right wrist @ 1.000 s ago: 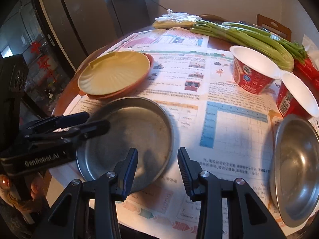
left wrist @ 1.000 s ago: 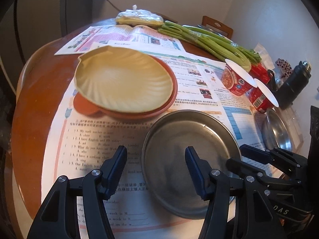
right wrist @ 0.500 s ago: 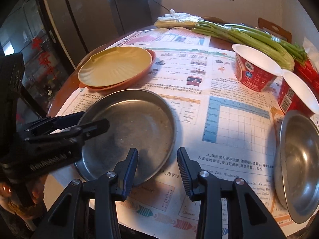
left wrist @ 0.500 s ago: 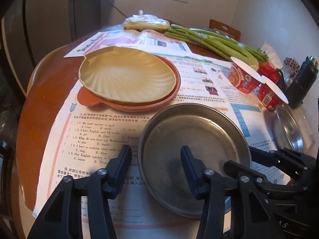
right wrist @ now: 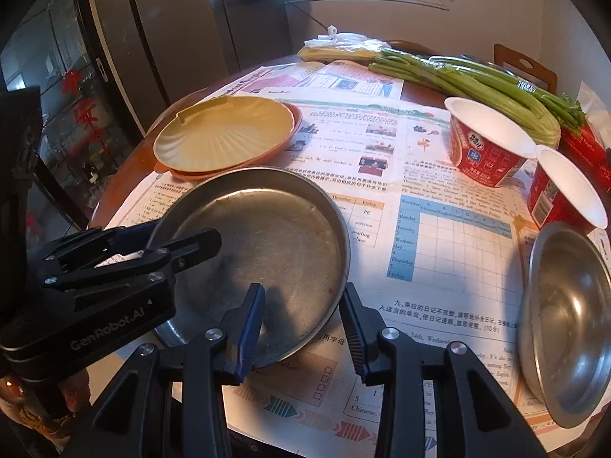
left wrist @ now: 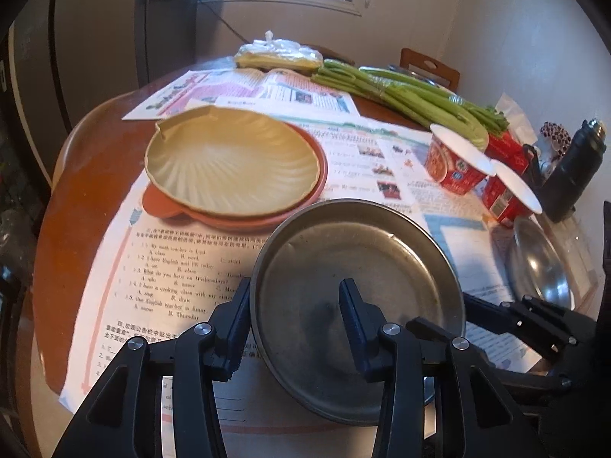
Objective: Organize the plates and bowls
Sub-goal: 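Carry the steel plate with the left tool over the yellow plate stack, then lower the steel plate onto the yellow scallop plate with the left tool, then open the left tool to release the steel plate rim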
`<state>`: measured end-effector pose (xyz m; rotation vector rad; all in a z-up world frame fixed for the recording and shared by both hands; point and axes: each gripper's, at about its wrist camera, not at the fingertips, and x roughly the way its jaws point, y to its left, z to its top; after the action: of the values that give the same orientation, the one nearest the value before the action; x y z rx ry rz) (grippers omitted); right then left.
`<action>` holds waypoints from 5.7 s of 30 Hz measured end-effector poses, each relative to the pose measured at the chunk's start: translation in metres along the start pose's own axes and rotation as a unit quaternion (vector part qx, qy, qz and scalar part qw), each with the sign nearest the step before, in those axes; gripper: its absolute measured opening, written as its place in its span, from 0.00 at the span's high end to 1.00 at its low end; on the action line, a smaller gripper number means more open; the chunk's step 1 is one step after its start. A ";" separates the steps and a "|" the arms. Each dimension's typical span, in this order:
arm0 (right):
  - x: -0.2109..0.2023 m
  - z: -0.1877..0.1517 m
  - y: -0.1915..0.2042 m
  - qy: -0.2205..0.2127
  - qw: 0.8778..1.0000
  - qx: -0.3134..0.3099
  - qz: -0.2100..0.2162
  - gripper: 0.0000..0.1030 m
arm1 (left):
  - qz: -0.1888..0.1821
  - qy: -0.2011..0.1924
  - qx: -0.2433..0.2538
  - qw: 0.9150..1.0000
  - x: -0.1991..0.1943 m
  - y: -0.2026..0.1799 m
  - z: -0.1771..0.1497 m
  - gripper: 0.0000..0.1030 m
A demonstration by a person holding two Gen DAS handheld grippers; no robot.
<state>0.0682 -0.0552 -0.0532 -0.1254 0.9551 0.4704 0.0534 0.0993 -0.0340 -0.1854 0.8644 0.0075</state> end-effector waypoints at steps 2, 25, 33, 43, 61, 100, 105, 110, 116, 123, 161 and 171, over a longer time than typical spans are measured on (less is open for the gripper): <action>-0.004 0.002 0.000 -0.006 1.000 0.001 -0.001 0.61 | 0.000 -0.006 0.002 1.000 -0.005 -0.002 0.002 0.56; -0.025 0.060 0.003 -0.061 0.998 -0.002 0.012 0.60 | 0.006 -0.054 0.015 0.998 -0.040 0.002 0.066 0.52; -0.032 0.093 0.015 -0.085 0.996 -0.009 0.035 0.60 | 0.009 -0.063 0.014 0.998 -0.048 0.023 0.096 0.52; -0.024 0.132 0.019 -0.104 0.994 -0.010 0.044 0.60 | 0.002 -0.037 0.002 0.999 -0.020 0.045 0.122 0.52; 0.045 0.123 0.010 -0.044 0.997 0.013 0.067 0.60 | 0.044 0.002 0.016 0.999 0.033 0.057 0.116 0.52; 0.068 0.113 0.013 -0.012 0.996 0.012 0.087 0.60 | 0.093 0.006 0.027 0.995 0.055 0.058 0.111 0.49; 0.069 0.113 0.014 -0.010 0.996 0.009 0.091 0.60 | 0.092 0.002 0.023 0.995 0.053 0.058 0.111 0.48; 0.068 0.111 0.016 -0.011 0.996 0.015 0.089 0.60 | 0.084 0.003 0.025 0.996 0.051 0.056 0.110 0.43; 0.067 0.112 0.016 -0.010 0.995 0.019 0.092 0.60 | 0.084 -0.003 0.022 0.996 0.046 0.056 0.110 0.43; 0.067 0.111 0.015 -0.011 0.995 0.024 0.092 0.60 | 0.084 -0.011 0.026 0.996 0.034 0.056 0.109 0.42; 0.068 0.122 0.008 -0.024 0.997 0.027 0.067 0.60 | 0.019 0.035 -0.060 0.997 0.051 0.114 0.101 0.40; 0.070 0.110 0.001 -0.002 0.994 0.047 0.094 0.60 | -0.011 0.062 -0.036 0.997 0.072 0.090 0.099 0.40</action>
<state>0.1853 0.0030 -0.0461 0.0518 0.9882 0.5981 0.1676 0.1994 -0.0397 -0.2650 0.9870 0.0062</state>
